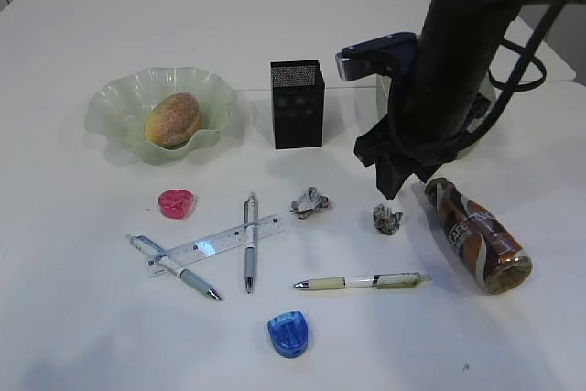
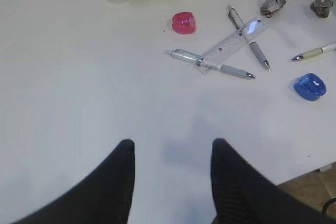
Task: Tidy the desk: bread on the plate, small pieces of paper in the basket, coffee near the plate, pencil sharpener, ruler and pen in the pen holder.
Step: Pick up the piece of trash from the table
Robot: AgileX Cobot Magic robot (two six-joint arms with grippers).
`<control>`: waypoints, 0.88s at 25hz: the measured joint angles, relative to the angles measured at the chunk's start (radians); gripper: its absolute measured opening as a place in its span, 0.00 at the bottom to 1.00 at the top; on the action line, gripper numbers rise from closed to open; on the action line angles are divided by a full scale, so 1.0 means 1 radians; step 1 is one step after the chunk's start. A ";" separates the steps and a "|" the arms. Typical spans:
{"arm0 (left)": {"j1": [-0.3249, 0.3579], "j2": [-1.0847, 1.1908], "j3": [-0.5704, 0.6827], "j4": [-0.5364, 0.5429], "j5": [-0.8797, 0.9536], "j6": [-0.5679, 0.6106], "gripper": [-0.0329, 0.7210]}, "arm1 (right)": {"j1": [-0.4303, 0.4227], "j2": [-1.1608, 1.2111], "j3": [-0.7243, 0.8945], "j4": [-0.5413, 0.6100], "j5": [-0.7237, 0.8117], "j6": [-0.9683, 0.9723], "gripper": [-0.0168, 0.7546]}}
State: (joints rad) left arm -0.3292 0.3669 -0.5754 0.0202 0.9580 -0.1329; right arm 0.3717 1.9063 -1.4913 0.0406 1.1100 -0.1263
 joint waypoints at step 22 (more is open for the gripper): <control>0.000 0.000 0.000 0.002 0.000 0.000 0.48 | -0.041 0.119 0.000 0.006 -0.119 -0.023 0.57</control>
State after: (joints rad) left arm -0.3292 0.3669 -0.5754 0.0221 0.9580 -0.1329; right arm 0.3304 2.0254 -1.4913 0.0468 0.9911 -0.1497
